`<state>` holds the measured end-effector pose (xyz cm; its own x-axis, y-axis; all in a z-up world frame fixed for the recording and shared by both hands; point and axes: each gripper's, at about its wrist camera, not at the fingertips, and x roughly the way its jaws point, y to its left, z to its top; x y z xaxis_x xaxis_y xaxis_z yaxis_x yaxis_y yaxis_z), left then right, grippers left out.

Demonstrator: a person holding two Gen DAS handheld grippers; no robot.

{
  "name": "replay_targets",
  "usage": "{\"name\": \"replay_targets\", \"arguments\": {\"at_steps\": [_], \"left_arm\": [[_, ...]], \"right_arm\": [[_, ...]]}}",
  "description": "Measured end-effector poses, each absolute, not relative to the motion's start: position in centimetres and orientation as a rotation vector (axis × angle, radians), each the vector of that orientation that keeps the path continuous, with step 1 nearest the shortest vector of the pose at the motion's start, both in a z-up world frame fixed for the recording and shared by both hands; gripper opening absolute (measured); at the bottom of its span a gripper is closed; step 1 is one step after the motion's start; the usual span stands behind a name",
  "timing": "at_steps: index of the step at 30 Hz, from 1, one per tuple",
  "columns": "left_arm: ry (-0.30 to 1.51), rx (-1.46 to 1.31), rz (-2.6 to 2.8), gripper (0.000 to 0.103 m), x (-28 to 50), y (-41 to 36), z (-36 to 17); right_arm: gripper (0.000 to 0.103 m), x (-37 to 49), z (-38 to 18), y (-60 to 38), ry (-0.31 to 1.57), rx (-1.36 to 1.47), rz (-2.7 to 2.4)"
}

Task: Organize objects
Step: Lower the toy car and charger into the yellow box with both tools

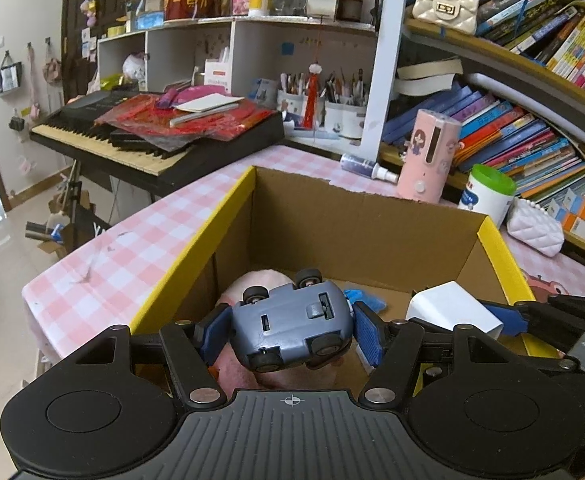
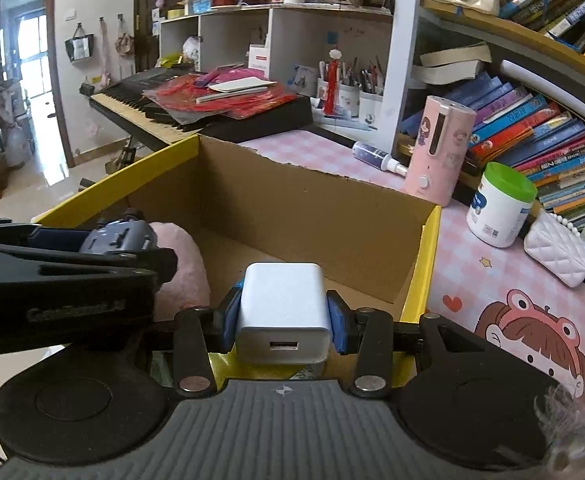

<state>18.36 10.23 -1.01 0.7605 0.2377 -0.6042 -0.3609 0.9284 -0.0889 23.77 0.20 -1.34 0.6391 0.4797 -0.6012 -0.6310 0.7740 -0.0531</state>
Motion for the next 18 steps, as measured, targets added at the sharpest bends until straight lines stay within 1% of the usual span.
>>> {"name": "replay_targets", "arguments": {"at_steps": [18], "left_arm": [[0.621, -0.192, 0.361, 0.065, 18.93, 9.65, -1.46]], "right_arm": [[0.041, 23.31, -1.45, 0.27, 0.580, -0.313, 0.677]]}}
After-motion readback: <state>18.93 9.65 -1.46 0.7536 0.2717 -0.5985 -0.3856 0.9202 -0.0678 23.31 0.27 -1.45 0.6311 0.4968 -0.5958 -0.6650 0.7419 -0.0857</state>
